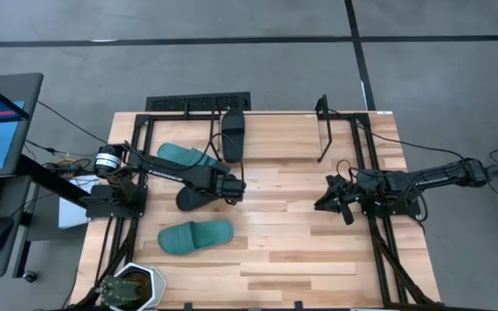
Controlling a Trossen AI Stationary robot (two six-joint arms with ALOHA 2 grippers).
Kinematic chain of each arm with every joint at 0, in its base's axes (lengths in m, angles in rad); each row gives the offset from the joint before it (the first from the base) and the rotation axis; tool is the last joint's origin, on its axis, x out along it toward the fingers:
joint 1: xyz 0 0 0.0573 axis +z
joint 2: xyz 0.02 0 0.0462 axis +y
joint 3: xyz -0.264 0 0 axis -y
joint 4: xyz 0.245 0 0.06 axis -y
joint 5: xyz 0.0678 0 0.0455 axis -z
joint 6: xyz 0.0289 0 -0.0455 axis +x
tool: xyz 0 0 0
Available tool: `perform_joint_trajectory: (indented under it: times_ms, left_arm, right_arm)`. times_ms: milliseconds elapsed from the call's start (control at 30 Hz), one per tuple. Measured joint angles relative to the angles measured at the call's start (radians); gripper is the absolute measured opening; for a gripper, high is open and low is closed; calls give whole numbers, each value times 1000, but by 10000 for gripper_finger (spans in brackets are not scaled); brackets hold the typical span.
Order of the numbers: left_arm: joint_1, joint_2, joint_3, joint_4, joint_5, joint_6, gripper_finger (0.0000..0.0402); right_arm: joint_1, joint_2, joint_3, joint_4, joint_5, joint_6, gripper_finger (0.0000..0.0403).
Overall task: Pick and place slides into the shelf
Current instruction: Put the black slipper on the shelf
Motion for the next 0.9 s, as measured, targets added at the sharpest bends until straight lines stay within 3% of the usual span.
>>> perform_joint_trajectory:
  times_ms: [300,567,667,900]
  left_arm:
    - [-11,0,0,-81,-58,-78,0]
    - [-54,-4,111,-411,-103,-239,0]
    - [-59,-5,119,-472,-41,-263,0]
    - [-55,-1,14,-530,230,-392,0]
  right_arm:
    - [0,0,0,0,0,0,59]
    - [0,0,0,0,0,0,59]
    - [0,0,0,0,0,0,59]
    - [0,0,0,0,0,0,59]
